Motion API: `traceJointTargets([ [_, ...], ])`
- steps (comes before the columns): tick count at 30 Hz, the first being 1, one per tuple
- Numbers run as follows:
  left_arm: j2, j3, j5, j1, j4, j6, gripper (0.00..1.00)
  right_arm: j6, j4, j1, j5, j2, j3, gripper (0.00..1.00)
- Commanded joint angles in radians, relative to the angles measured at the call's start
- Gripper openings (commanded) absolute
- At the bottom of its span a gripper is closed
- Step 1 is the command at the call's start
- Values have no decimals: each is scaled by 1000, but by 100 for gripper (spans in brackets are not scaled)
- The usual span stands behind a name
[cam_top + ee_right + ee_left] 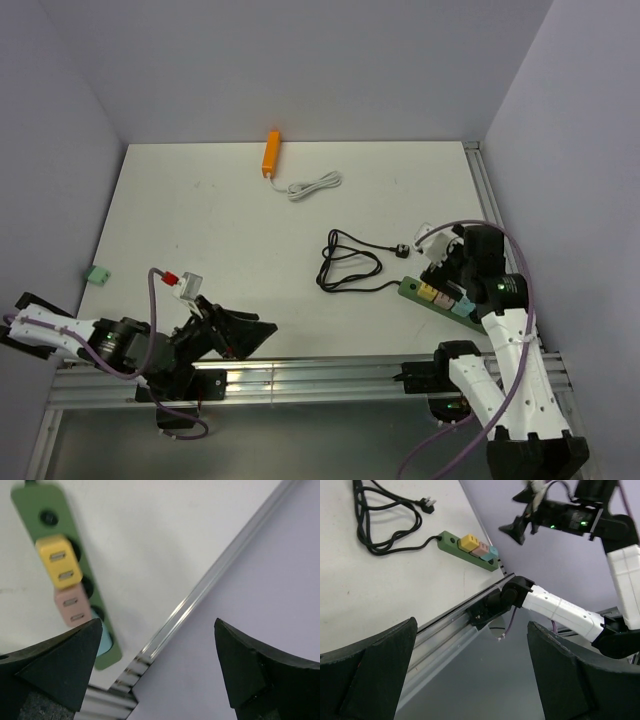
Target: Insert the plug
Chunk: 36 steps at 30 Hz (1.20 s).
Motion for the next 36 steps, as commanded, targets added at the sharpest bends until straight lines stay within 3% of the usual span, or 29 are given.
traceJointTargets([
  [1,79,134,-62,1,-228,-178,97,155,101,104,39,15,136,100],
  [4,180,252,-134,1,-412,-292,98,341,146,185,-17,101,223,100],
  [6,263,322,-157,1,-433,-285,97,493,166,236,-78,202,284,100],
  [8,371,376,-147,11,-465,-255,99,642,184,323,-50,279,329,100],
  [9,411,442,-137,28,-500,-274,99,707,202,361,60,344,367,100],
  [11,508,491,-85,120,-472,-205,100,838,228,488,140,398,398,100],
  [12,531,504,24,172,-407,-133,99,867,262,530,177,435,415,100],
  [13,551,499,115,227,-341,30,100,896,280,570,229,444,418,100],
  [16,617,504,336,578,-229,149,99,1111,324,681,306,489,467,100],
  [19,674,516,425,793,-200,235,100,1303,233,692,224,535,558,100],
  [22,750,560,444,1005,-268,277,100,1450,386,693,26,462,406,100],
  [23,760,585,450,1057,-296,281,99,1478,510,695,-46,396,290,100],
  [25,769,594,481,1239,-341,304,99,1554,622,692,-76,331,179,100],
  [27,769,590,501,1359,-350,341,99,1568,713,693,-128,282,82,100],
  [31,833,606,533,1731,-359,387,100,1595,732,696,-181,294,25,100],
  [34,943,620,532,1936,-345,427,99,1593,733,707,-218,300,12,100],
  [36,1010,652,466,2004,-351,418,99,1599,765,722,-234,271,-14,100],
])
